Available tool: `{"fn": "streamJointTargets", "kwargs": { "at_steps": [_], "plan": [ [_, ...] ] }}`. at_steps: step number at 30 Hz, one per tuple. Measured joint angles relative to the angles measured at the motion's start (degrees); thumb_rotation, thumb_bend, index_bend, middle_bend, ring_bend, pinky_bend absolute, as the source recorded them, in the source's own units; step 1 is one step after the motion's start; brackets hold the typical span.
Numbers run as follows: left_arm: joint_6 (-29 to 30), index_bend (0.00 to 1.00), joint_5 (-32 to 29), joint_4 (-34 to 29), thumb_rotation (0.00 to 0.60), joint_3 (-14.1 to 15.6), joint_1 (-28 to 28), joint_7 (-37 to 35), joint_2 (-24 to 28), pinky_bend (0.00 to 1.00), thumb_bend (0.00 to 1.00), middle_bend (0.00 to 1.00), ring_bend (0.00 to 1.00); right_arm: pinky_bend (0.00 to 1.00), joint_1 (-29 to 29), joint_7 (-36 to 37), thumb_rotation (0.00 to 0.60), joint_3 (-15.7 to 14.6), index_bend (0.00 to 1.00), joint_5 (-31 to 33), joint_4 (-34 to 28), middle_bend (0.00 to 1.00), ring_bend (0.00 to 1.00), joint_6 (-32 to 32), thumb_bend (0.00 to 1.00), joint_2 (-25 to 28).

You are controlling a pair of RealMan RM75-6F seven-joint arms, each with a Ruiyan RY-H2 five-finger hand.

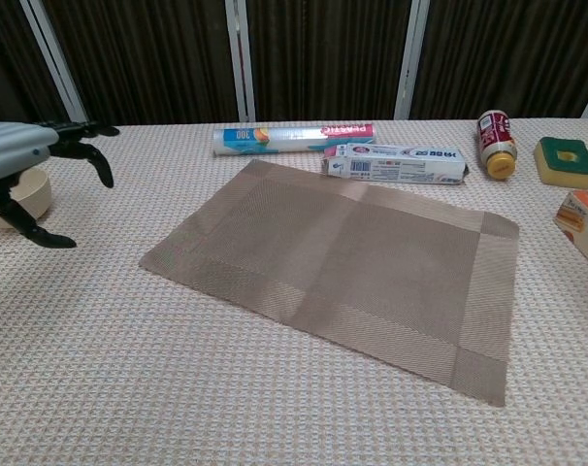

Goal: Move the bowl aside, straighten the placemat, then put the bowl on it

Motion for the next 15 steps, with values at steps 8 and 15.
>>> {"fn": "streamJointTargets", "kwargs": {
  "at_steps": [8,15],
  "plan": [
    [-4.16,0.36,0.24,9.74,0.6,0.05,-3.87,-1.25,-7.57,0.0,0.2,0.0,0.0,0.0,-4.28,-3.65,0.6,-2.08,0.0,-1.69,-0.95,0.0,0.0,5.05,0.0,-2.61],
    [-7.01,0.36,-0.46,17.23,0.6,-0.04,-6.46,-2.98,-13.53,0.0,0.28,0.0,0.0,0.0,-5.04,-4.96,0.6,-1.99,0.0,-2.76,0.26,0.0,0.0,5.31,0.0,-3.47]
  ]
}}
